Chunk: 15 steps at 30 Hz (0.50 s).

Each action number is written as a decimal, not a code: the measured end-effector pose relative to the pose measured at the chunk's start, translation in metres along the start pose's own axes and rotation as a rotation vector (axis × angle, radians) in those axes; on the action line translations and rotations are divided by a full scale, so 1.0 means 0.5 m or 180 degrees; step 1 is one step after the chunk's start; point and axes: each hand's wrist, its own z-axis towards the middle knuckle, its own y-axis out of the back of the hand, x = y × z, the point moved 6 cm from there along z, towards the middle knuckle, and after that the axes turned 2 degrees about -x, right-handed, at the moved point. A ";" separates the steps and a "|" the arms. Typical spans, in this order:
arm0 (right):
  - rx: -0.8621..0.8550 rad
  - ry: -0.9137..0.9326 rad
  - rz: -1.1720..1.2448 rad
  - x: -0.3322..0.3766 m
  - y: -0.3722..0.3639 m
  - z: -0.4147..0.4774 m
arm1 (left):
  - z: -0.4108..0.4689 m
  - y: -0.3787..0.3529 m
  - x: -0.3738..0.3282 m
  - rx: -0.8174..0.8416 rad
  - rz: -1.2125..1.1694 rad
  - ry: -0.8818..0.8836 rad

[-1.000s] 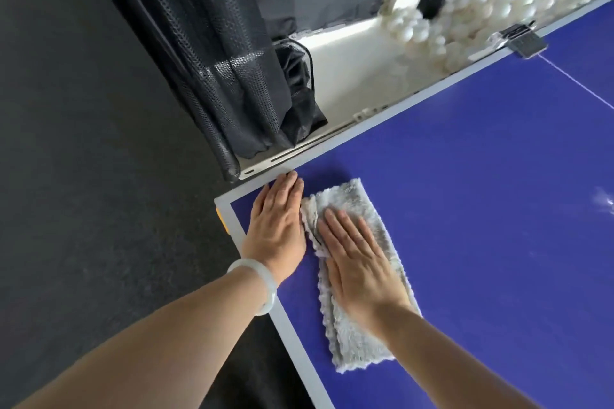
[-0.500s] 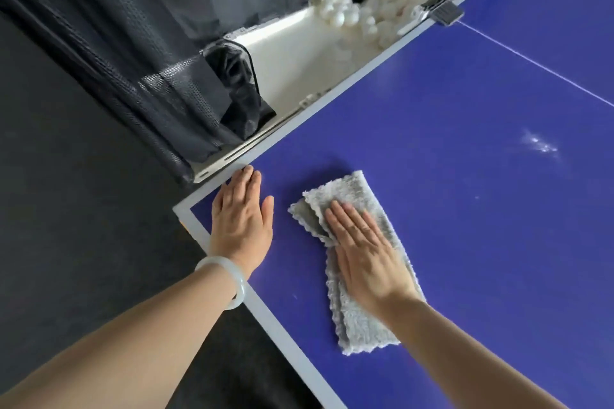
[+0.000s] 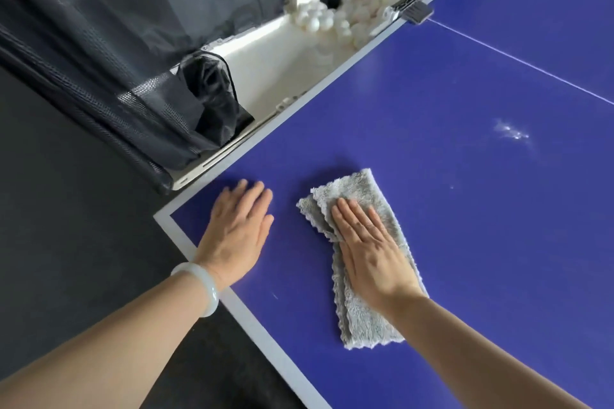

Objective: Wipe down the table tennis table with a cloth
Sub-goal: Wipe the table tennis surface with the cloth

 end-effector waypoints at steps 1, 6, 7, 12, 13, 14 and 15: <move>0.0005 -0.0018 -0.0018 -0.001 0.001 0.002 | 0.006 0.003 -0.025 -0.0036 0.0017 -0.0333; -0.0066 -0.0077 0.0072 0.002 0.000 0.003 | 0.153 -0.013 -0.113 0.0029 -0.0181 -0.0340; -0.0074 -0.0072 0.0073 -0.001 0.000 0.004 | 0.197 -0.027 -0.117 0.0130 -0.0196 -0.0162; 0.0178 0.0476 0.0100 -0.058 0.009 0.032 | 0.304 -0.081 -0.097 0.0173 -0.0228 0.0332; 0.0206 0.0552 0.0090 -0.082 0.016 0.046 | 0.307 -0.083 -0.093 0.0101 -0.0309 0.0357; 0.0195 0.0507 0.0092 -0.109 0.026 0.061 | 0.306 -0.084 -0.090 0.0063 -0.0377 0.0355; 0.0166 0.0332 0.0102 -0.141 0.036 0.080 | 0.304 -0.085 -0.088 0.0036 -0.0420 0.0354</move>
